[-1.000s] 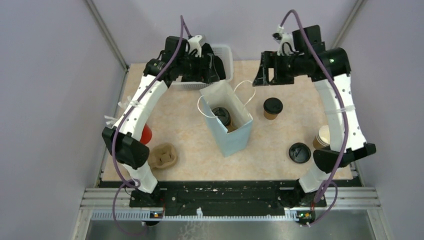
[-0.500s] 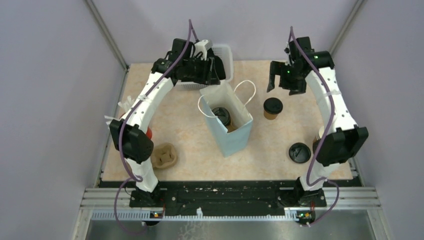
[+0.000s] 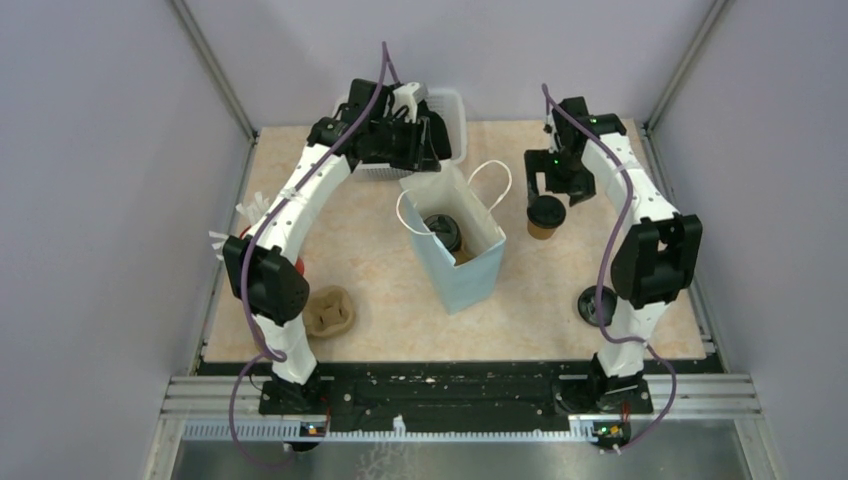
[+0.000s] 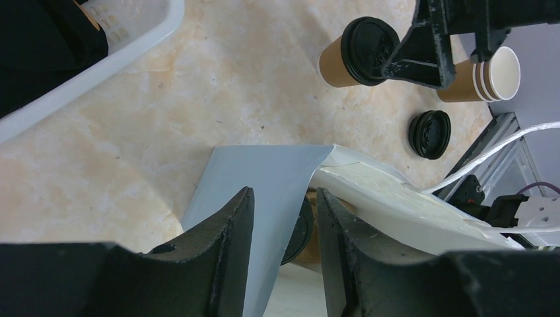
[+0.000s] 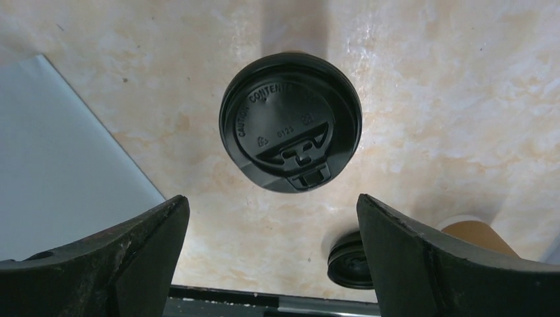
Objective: Pack the takeout coffee
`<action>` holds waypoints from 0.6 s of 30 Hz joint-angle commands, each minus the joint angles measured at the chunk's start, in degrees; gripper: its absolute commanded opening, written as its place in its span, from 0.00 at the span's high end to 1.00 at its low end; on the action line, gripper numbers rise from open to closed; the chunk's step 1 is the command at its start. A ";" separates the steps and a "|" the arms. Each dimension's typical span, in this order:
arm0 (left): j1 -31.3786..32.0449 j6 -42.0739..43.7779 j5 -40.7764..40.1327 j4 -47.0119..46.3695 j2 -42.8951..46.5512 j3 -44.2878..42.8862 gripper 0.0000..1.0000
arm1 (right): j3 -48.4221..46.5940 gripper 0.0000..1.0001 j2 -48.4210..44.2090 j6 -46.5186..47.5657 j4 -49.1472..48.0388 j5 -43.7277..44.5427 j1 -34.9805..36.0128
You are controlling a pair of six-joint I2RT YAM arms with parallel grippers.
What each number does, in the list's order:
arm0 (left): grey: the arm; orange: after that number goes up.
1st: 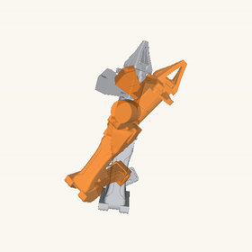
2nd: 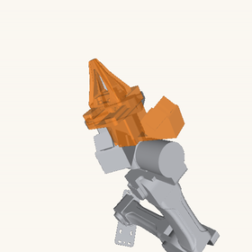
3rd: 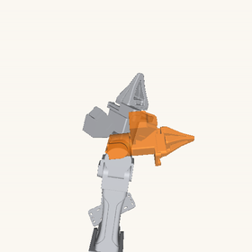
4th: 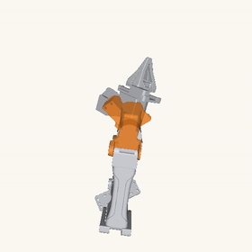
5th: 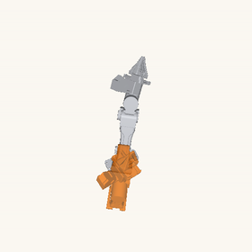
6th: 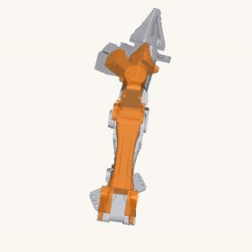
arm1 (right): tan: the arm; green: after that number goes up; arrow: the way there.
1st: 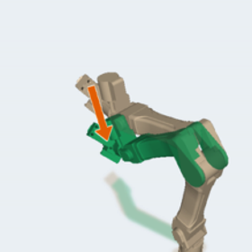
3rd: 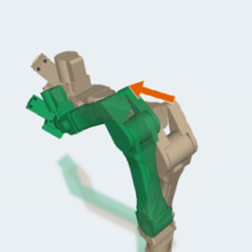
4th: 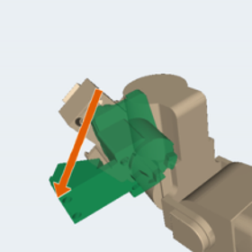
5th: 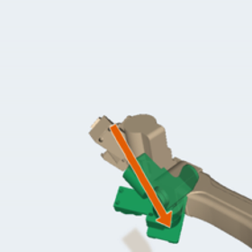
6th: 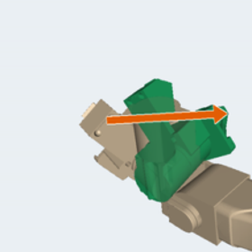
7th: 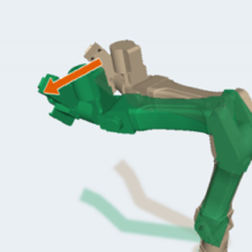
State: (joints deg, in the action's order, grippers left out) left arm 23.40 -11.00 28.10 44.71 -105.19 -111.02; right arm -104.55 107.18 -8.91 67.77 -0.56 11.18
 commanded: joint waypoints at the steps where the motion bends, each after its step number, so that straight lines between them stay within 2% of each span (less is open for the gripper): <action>1: 0.33 -0.55 1.15 -1.07 0.40 -0.33 0.54 | 0.53 0.04 1.85 2.84 -3.96 1.75 0.14; 11: 0.33 -0.68 1.17 -0.40 0.71 -0.07 0.54 | -1.85 0.06 6.75 4.07 -4.22 2.38 0.07; 18: 0.28 -0.43 1.08 -0.23 0.76 -0.31 0.54 | -0.75 0.10 6.43 4.19 -4.26 2.77 0.07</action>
State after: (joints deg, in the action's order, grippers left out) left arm 23.46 -11.86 28.12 45.08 -105.19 -111.00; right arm -104.03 114.41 -5.48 64.27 1.48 11.18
